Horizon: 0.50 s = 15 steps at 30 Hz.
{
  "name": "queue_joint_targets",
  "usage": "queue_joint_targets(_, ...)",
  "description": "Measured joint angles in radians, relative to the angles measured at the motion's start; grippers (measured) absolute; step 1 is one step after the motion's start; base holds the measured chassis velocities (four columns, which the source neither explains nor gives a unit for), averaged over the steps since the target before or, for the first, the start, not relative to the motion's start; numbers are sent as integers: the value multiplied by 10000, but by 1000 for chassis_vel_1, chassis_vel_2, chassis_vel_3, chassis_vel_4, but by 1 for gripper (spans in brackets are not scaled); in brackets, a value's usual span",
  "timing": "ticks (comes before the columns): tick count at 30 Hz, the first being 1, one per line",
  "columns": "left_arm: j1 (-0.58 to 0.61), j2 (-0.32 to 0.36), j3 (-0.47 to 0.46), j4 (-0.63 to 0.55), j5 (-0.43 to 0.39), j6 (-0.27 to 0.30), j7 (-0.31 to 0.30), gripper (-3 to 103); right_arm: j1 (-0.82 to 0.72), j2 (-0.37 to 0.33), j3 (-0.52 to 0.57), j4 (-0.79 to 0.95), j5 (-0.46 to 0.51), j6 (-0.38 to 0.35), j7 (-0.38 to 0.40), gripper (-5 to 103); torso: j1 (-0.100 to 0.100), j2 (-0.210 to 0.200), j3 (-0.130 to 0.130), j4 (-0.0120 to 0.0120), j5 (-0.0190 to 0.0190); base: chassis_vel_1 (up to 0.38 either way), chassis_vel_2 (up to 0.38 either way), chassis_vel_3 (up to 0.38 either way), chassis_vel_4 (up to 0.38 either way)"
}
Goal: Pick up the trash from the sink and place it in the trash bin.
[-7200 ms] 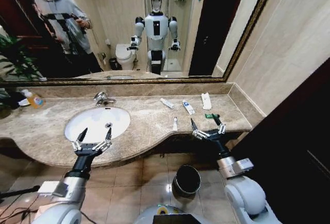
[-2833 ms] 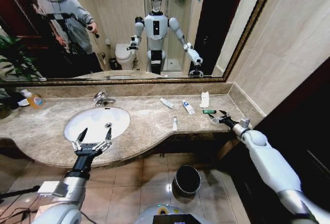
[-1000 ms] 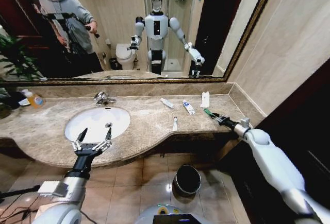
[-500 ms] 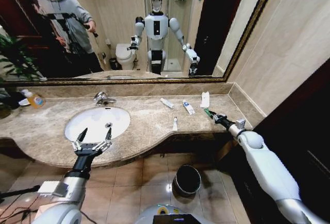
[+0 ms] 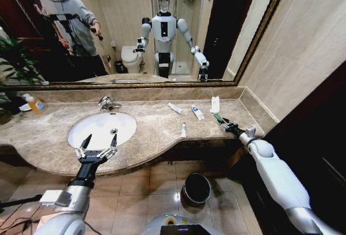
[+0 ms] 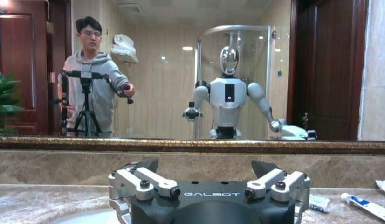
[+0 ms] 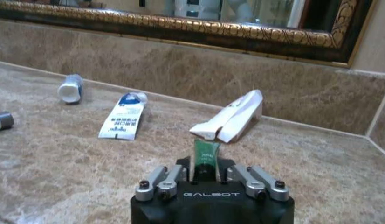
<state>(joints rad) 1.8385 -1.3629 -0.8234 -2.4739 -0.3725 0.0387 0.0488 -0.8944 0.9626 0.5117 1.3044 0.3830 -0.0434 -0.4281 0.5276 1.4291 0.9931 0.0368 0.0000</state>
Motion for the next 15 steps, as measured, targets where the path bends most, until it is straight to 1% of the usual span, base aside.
queue_joint_targets(3,0,0,0,-1,0,0,0,100,-49,43,6,30,-74,-6,25,21,0,0,-1,-1,-2,0,0,0,0)
queue_joint_targets(5,0,0,0,0,0,0,0,100,-59,52,7,39,-84,-2,34,21,0,1,-1,0,-2,0,0,0,0)
queue_joint_targets(6,0,0,0,0,0,0,0,100,-71,59,16,61,-89,18,44,18,-1,1,-1,0,-5,0,0,0,0)
queue_joint_targets(8,0,0,0,0,0,0,0,100,-74,61,28,64,-90,40,50,18,-1,2,-2,1,-9,0,0,0,0)
queue_joint_targets(11,0,0,0,0,0,0,0,100,-122,64,69,115,-56,101,51,6,-1,3,-2,1,0,0,0,0,0)
queue_joint_targets(12,0,0,0,0,0,0,0,100,-122,64,69,115,-56,101,51,6,-1,3,-2,1,0,0,0,0,0)
queue_joint_targets(13,0,0,0,0,0,0,0,100,-141,62,84,146,-28,102,50,3,-1,2,-1,1,0,0,0,0,0)
queue_joint_targets(15,0,0,0,0,0,0,0,100,-188,34,119,213,27,101,44,1,0,2,0,0,4,0,0,0,0)
